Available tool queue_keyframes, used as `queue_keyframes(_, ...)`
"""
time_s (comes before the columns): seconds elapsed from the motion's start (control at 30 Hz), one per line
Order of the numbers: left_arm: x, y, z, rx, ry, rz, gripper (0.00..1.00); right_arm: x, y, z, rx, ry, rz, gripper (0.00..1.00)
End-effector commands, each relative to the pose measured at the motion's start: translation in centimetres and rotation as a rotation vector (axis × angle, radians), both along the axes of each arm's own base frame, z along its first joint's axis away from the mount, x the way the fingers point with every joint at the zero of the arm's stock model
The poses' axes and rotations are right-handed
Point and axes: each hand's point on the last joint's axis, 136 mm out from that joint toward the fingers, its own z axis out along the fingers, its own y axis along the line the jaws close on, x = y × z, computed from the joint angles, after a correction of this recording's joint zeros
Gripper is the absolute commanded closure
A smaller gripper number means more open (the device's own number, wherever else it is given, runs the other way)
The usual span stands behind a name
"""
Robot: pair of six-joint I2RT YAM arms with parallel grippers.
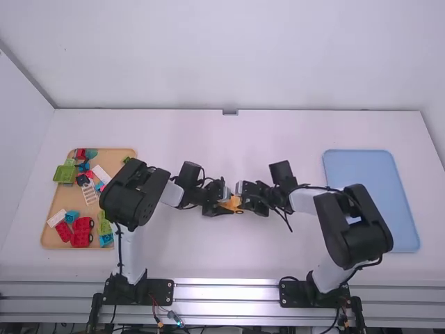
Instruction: Assemble lego blocks to make yellow taxi
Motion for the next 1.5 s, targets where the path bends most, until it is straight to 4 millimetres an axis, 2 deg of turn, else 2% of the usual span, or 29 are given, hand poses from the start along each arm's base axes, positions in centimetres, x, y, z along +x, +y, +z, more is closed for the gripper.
queue_keyframes(0.0, -1.3, 0.8, -2.35, 0.056, 0.075, 0.023, 0.69, -0.48, -0.28, -0.66, -0.002, 0.031, -0.004, 1.0)
queue_keyframes(0.33, -1.3, 0.8, -2.35, 0.056, 0.075, 0.023, 0.69, -0.4, -0.27, -0.63, -0.001, 0.027, -0.004, 0.97)
queue_keyframes(0.73, -1.31, 0.79, -2.32, 0.054, 0.075, 0.022, 0.69, -0.51, -0.04, -0.59, 0.001, 0.024, 0.003, 0.69)
queue_keyframes(1.17, -1.3, 0.8, -2.33, 0.054, 0.075, 0.023, 0.69, -0.51, -0.04, -0.59, 0.001, 0.024, 0.003, 0.53)
queue_keyframes(1.23, -1.31, 0.78, -2.32, 0.054, 0.075, 0.022, 0.69, -0.5, -0.04, -0.59, 0.001, 0.024, 0.003, 0.53)
queue_keyframes(1.47, -1.32, 0.78, -2.32, 0.054, 0.075, 0.022, 0.69, -0.42, -0.13, -0.68, -0.006, 0.024, -0.003, 0.69)
